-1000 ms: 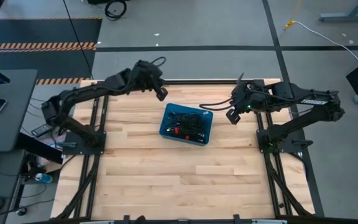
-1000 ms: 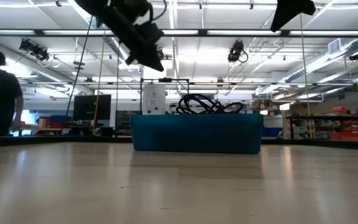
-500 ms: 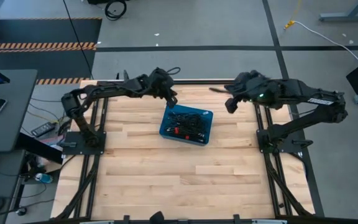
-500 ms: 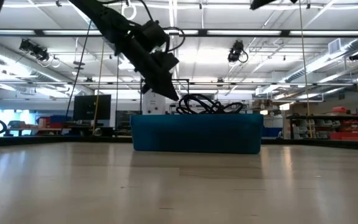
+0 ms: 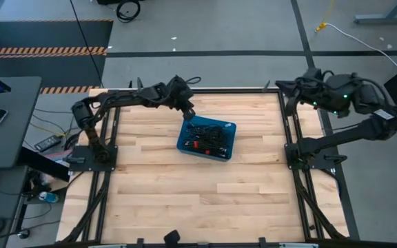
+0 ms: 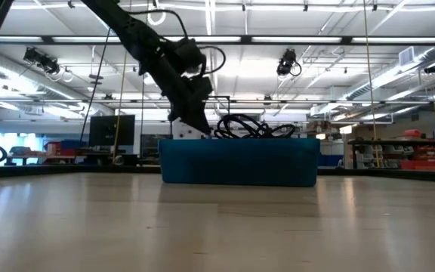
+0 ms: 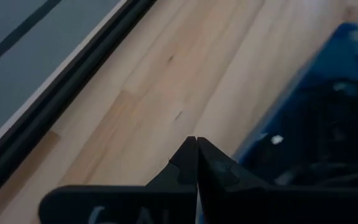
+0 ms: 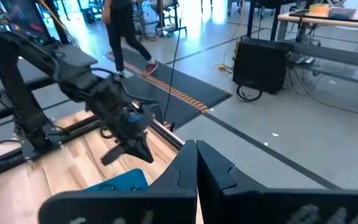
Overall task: Pick and place USB-C Cables
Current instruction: Adjust the blue bin
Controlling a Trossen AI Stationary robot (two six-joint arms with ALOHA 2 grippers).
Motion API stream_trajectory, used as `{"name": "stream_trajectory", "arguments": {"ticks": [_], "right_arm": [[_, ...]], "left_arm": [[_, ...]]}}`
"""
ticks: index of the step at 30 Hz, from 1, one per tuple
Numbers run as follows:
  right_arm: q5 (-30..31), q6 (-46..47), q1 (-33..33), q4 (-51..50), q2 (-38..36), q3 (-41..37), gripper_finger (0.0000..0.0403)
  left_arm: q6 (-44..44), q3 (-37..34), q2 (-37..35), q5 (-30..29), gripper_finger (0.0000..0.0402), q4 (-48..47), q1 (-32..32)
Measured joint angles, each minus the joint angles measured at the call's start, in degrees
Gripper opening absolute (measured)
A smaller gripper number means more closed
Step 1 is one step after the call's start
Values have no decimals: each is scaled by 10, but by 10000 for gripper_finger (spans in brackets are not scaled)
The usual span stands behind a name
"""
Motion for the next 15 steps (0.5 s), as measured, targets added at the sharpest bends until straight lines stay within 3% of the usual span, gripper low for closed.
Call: {"name": "stream_trajectory", "arguments": {"ticks": [15], "right_arm": [[-11,0,17,0,3,0,0]], "left_arm": [[-17,-1,71,35,0,40,-3]]}}
